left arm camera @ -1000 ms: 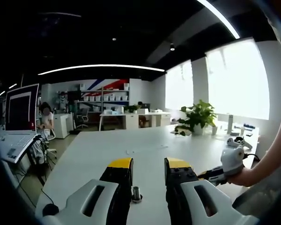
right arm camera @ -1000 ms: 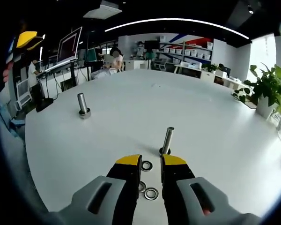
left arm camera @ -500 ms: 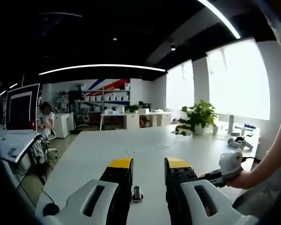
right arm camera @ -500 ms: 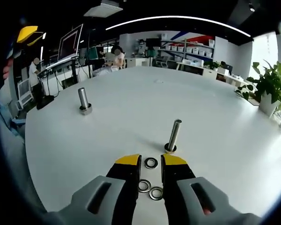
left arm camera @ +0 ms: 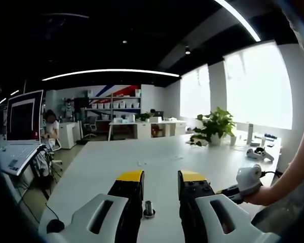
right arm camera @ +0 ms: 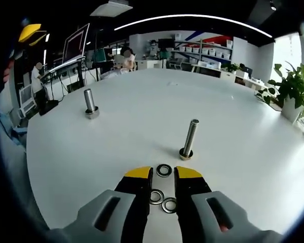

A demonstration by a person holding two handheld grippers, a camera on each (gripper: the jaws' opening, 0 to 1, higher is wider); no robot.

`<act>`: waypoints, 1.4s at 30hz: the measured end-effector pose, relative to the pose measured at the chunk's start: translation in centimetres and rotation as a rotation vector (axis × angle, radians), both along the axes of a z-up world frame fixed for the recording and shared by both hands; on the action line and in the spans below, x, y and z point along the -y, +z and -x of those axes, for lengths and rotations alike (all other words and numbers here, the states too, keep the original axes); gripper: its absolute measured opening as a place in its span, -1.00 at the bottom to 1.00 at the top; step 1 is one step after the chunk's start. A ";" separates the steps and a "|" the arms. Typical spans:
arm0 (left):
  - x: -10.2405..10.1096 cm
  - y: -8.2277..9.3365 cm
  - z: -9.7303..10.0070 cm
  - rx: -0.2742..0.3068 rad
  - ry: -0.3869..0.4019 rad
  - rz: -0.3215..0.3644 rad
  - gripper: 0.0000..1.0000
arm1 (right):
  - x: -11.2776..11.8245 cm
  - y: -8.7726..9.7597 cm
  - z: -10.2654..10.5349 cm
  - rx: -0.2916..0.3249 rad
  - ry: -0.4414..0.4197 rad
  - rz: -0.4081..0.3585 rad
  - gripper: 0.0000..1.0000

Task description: Place the washer onto the threaded stud by aligning its center hole with the stud, sliding it down to the base, and recovering from edge contact or off-axis alignment until the washer reaches the visible bottom stop.

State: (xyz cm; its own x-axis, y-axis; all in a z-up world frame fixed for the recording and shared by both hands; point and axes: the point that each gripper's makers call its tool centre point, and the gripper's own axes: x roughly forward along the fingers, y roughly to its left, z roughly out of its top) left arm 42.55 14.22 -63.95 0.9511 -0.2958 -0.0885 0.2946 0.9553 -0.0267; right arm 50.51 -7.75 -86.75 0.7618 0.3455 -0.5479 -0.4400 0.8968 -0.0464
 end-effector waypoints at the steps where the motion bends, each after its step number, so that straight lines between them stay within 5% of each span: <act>1: 0.0 0.0 0.0 -0.001 0.000 0.000 -0.50 | 0.0 0.0 0.0 -0.002 0.000 0.002 -0.62; 42: 0.3 -0.4 0.0 -0.015 -0.011 -0.013 -0.51 | -0.2 0.0 -0.6 0.030 0.014 -0.033 -0.74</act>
State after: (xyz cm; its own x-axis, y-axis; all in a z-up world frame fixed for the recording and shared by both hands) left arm 42.55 13.93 -64.39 0.9465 -0.3045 -0.1073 0.3043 0.9524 -0.0185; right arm 51.08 -7.56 -86.79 0.7728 0.3735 -0.5131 -0.4513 0.8919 -0.0304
